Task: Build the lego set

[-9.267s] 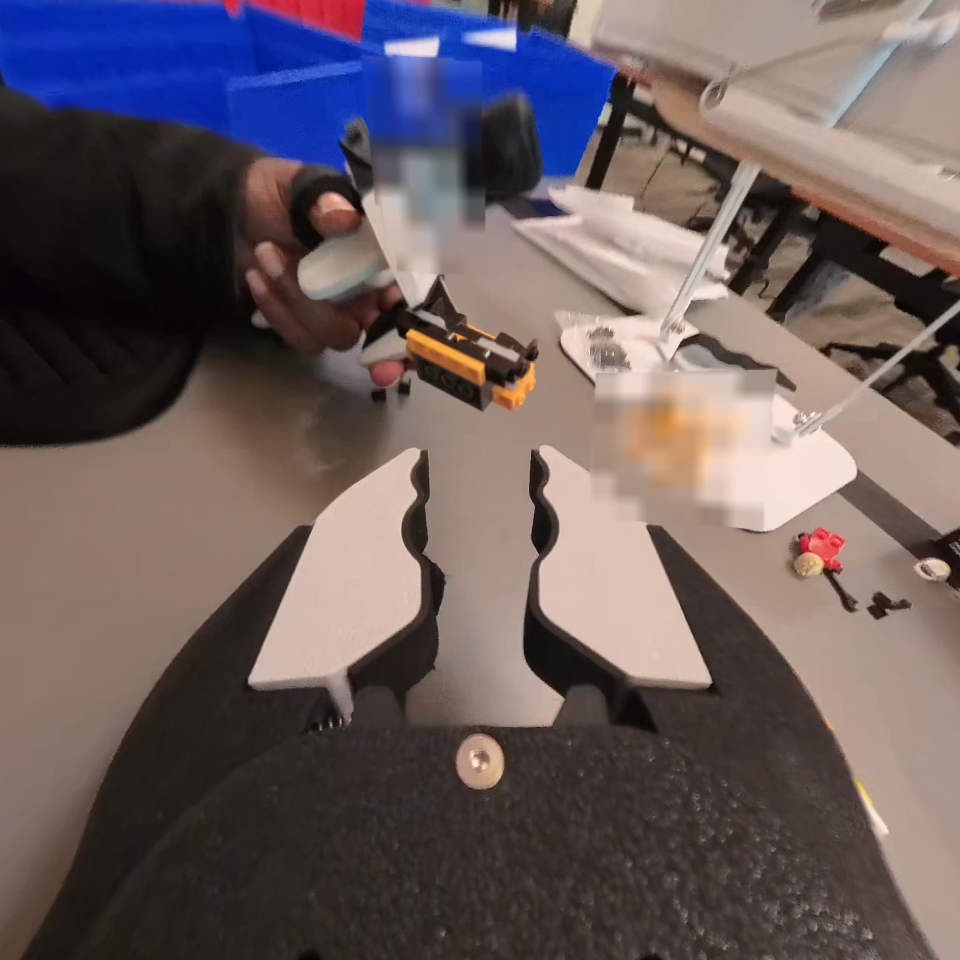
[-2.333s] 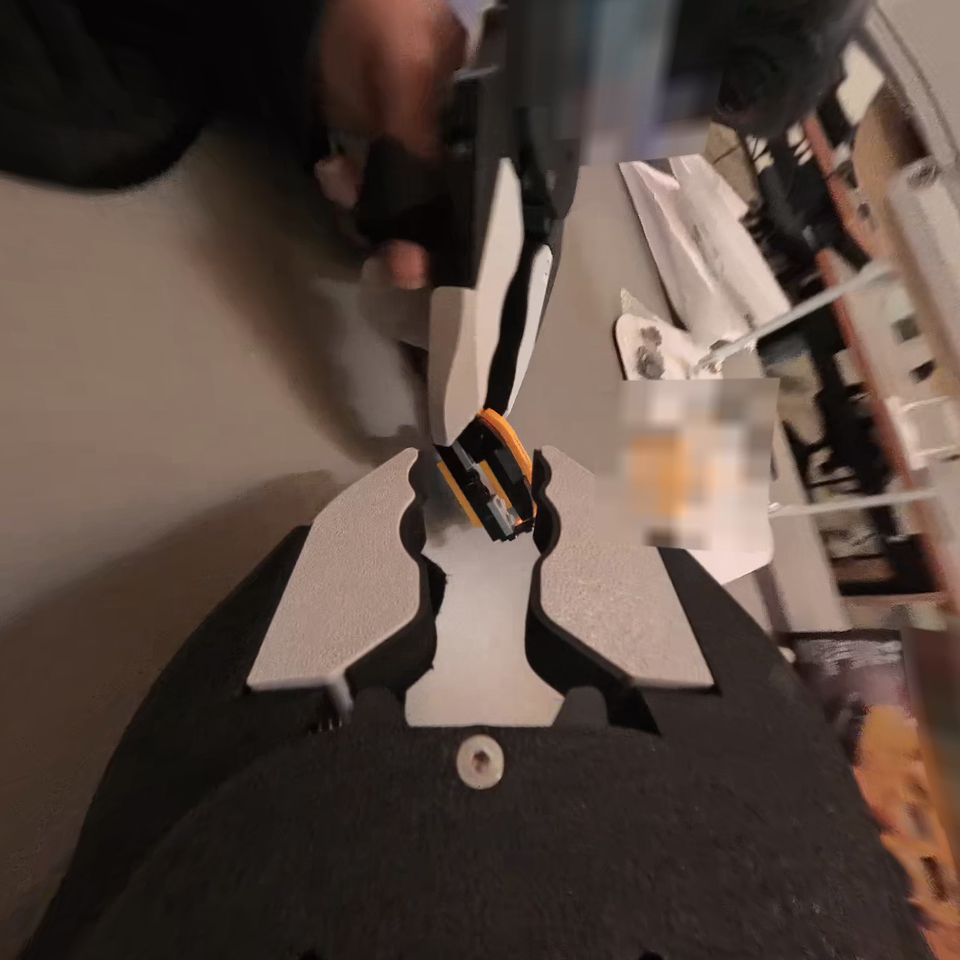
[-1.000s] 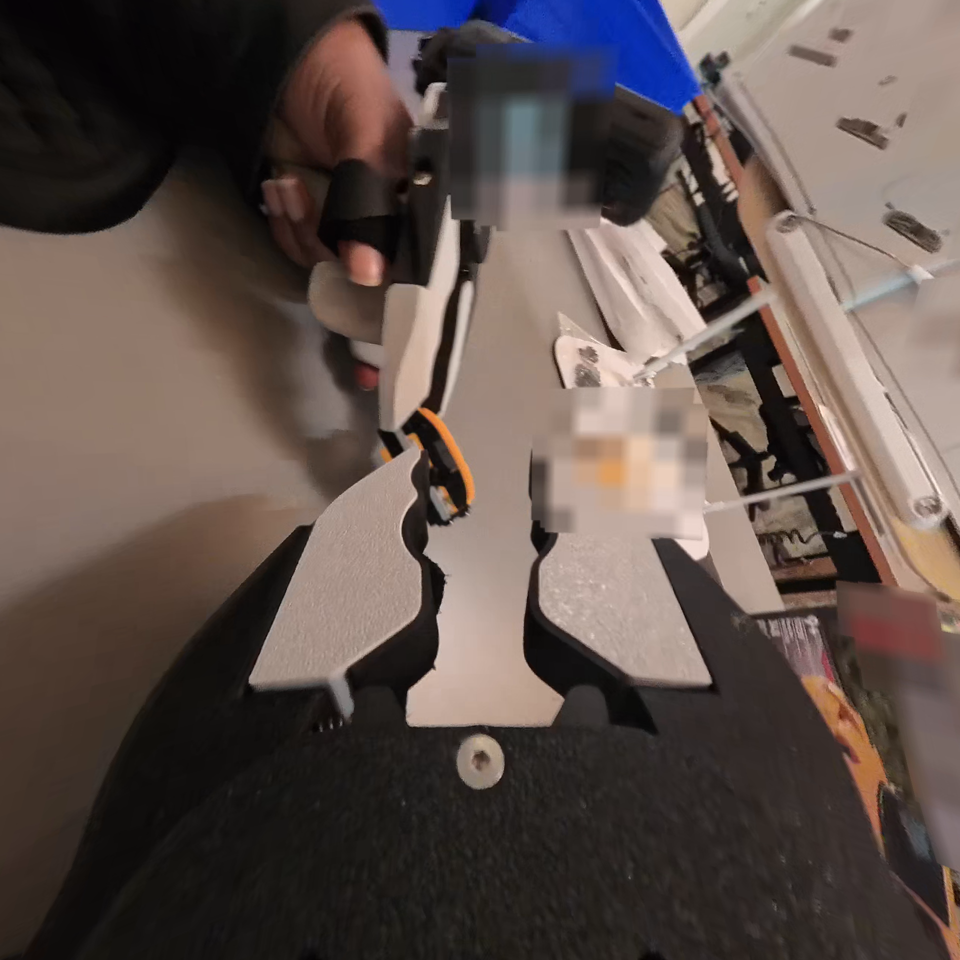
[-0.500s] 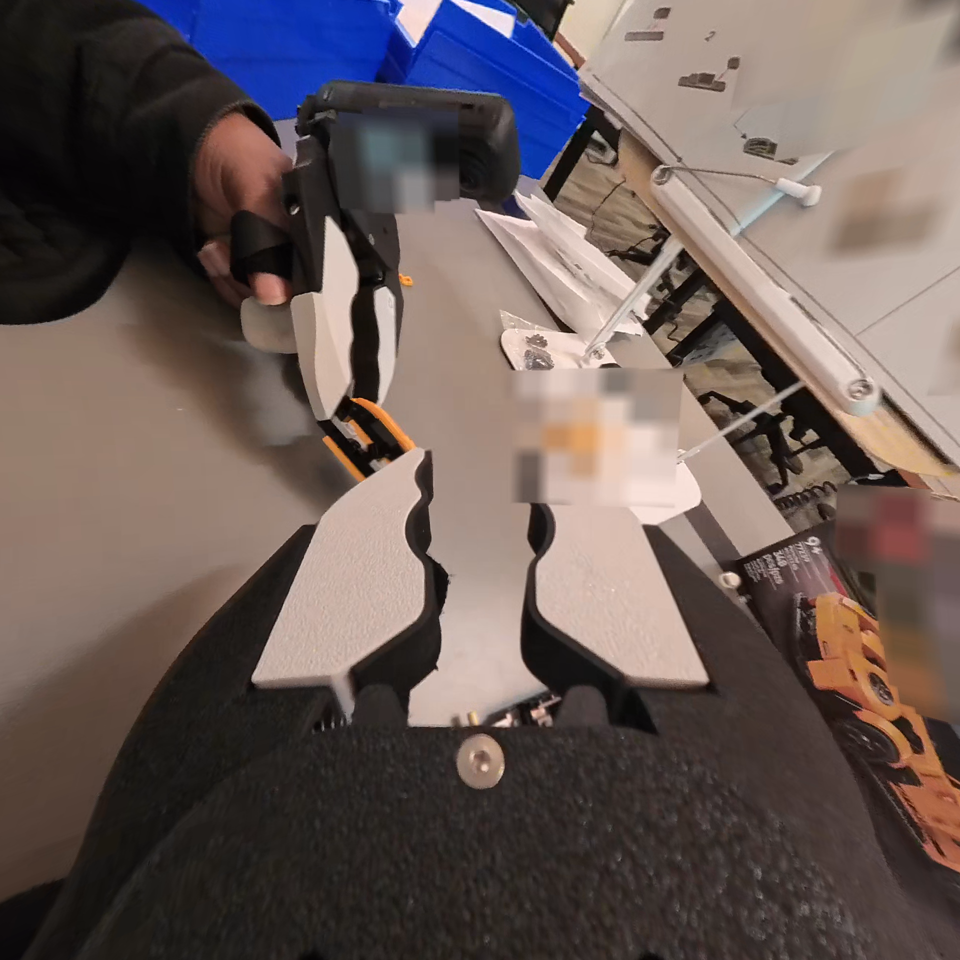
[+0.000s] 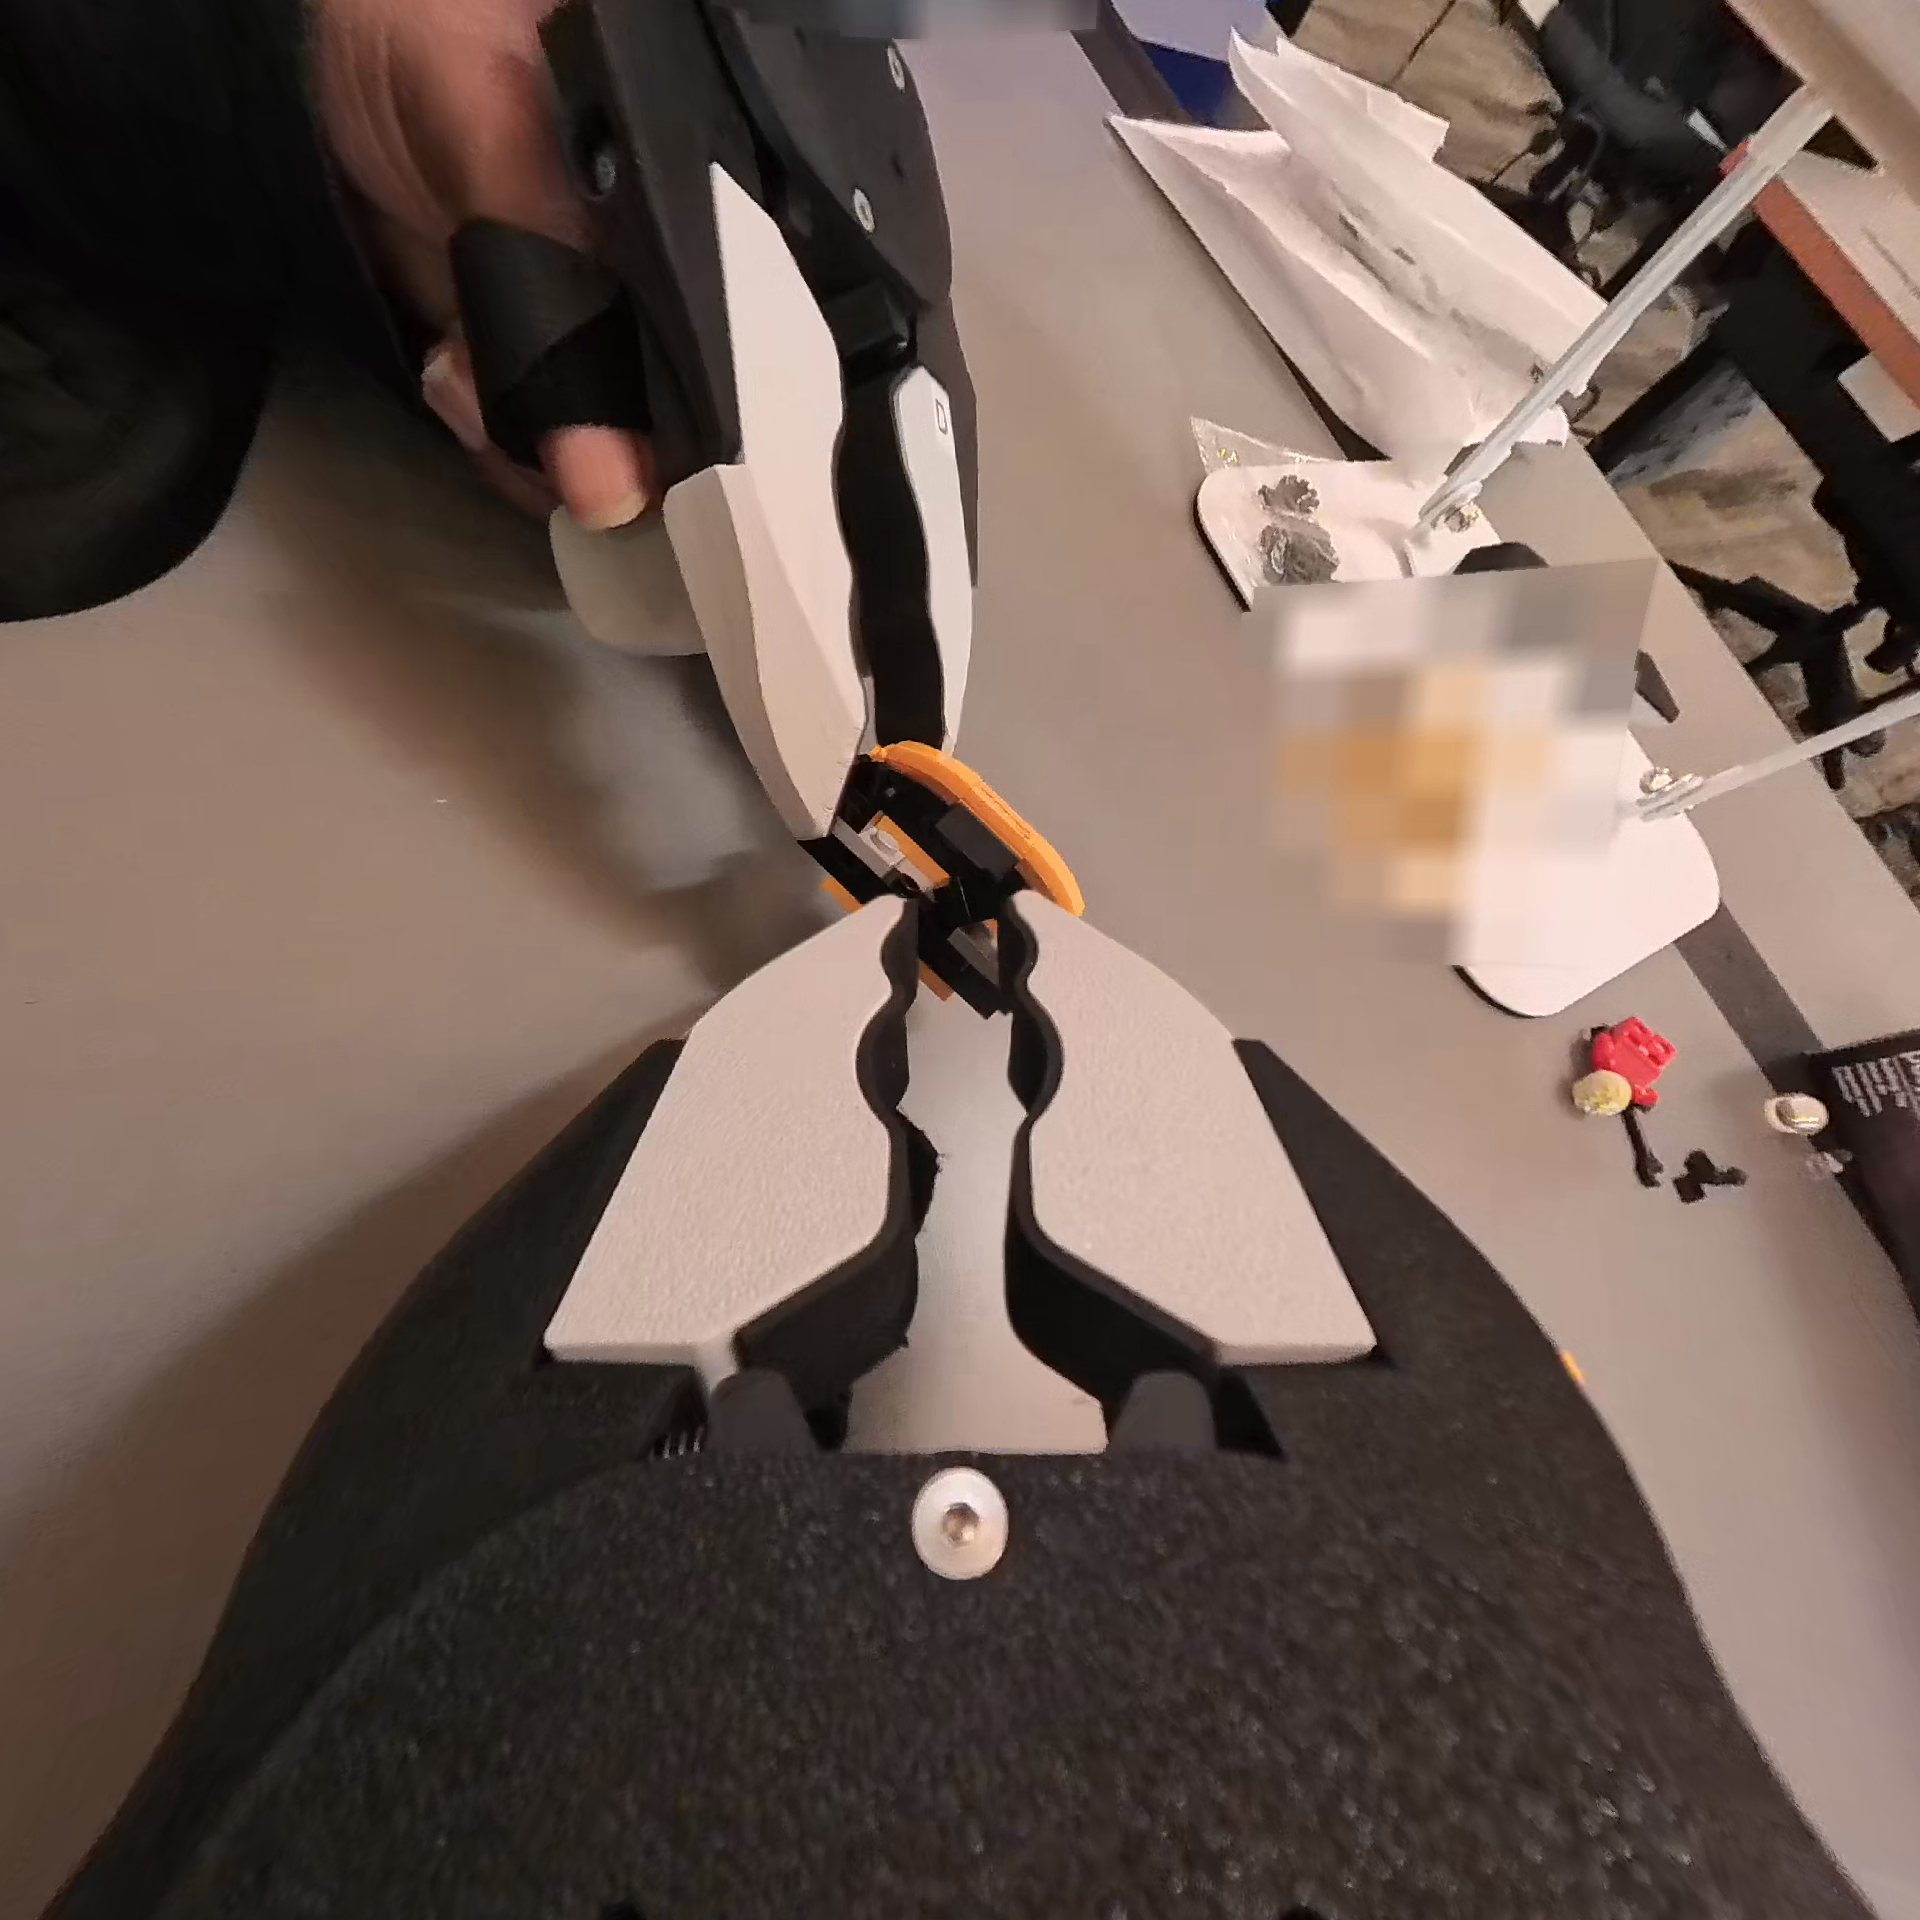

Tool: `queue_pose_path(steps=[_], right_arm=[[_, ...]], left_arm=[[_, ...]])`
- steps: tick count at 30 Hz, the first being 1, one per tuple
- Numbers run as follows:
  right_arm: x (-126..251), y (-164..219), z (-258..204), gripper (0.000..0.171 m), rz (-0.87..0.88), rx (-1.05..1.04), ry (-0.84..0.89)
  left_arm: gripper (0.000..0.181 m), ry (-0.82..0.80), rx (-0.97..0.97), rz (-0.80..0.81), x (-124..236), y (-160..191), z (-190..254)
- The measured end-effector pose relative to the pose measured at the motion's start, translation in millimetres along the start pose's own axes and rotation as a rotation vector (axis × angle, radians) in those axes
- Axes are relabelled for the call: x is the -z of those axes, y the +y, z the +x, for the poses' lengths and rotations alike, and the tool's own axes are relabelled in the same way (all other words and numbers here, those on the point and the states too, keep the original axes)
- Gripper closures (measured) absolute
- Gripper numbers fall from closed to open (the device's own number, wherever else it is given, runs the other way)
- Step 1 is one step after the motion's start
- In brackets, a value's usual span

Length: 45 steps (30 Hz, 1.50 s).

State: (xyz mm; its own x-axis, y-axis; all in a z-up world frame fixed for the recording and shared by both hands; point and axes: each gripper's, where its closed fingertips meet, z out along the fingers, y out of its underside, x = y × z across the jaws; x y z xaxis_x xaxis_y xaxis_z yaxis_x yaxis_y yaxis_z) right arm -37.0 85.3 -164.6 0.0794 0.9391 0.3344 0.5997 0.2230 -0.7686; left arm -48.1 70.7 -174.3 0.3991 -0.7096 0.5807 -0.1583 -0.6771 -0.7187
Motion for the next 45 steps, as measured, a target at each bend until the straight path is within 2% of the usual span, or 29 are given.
queue_pose_path(steps=[9, 11, 30, 45], right_arm=[[0, -1, -1, 0.162, 0.004, -0.018, -0.016], [1, -4, -1, 0.169, 0.023, -0.017, -0.014], [1, -11, -10, 0.171, 0.051, -0.057, -0.08], [-2, -6, -16, 0.17, -0.019, -0.134, -0.144]], left_arm=[[0.154, -0.019, -0.031, -0.009, -1, 2, -1], [0.154, -0.02, -0.025, -0.007, -1, 2, -2], [0.154, -0.013, -0.051, -0.033, -4, 7, 0], [0.154, -0.041, -0.102, -0.038, -7, 8, 0]])
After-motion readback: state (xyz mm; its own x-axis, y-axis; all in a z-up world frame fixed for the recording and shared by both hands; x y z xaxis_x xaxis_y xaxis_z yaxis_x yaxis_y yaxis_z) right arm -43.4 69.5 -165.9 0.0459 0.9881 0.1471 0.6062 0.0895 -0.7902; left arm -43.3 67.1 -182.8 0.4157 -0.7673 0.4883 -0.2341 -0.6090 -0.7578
